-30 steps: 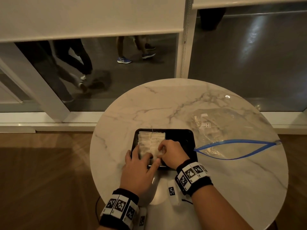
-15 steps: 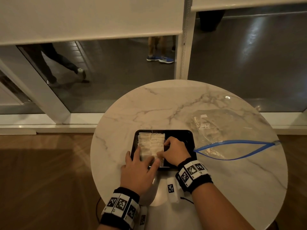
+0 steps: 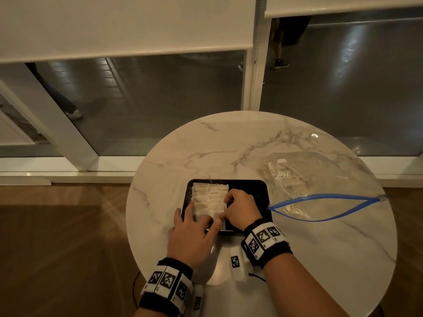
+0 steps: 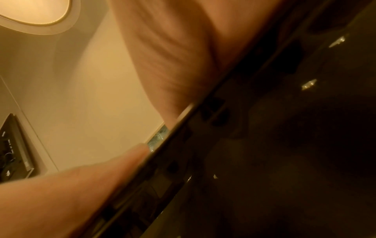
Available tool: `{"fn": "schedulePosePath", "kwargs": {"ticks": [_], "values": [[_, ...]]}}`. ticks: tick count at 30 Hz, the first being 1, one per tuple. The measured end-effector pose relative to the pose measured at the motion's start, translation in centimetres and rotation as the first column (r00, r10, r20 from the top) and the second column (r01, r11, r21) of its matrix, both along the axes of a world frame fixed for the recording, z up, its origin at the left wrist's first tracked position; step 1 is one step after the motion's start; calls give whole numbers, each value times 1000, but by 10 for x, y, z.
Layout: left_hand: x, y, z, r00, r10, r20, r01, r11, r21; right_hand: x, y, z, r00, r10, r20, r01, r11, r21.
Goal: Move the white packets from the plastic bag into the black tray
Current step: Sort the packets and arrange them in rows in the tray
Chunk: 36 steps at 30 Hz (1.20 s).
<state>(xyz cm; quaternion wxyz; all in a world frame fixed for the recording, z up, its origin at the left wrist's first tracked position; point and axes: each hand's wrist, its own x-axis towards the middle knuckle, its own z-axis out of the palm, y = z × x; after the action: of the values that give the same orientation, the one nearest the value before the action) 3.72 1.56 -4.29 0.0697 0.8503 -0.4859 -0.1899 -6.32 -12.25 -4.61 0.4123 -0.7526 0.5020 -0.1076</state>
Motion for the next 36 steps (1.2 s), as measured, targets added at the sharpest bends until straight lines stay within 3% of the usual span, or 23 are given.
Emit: {"fn": "schedulePosePath", "kwargs": {"ticks": [18, 25, 36], "values": [[1, 0, -2, 1000, 1, -1, -2, 1000, -13, 5, 1, -7, 1000, 26, 16, -25, 998, -63], [1, -3, 4, 1000, 2, -23, -1, 998, 56, -2, 0, 3, 996, -49, 80, 60, 989, -132], [12, -6, -16, 998, -45, 33, 45, 999, 1, -6, 9, 8, 998, 17, -59, -19, 999, -27]]}}
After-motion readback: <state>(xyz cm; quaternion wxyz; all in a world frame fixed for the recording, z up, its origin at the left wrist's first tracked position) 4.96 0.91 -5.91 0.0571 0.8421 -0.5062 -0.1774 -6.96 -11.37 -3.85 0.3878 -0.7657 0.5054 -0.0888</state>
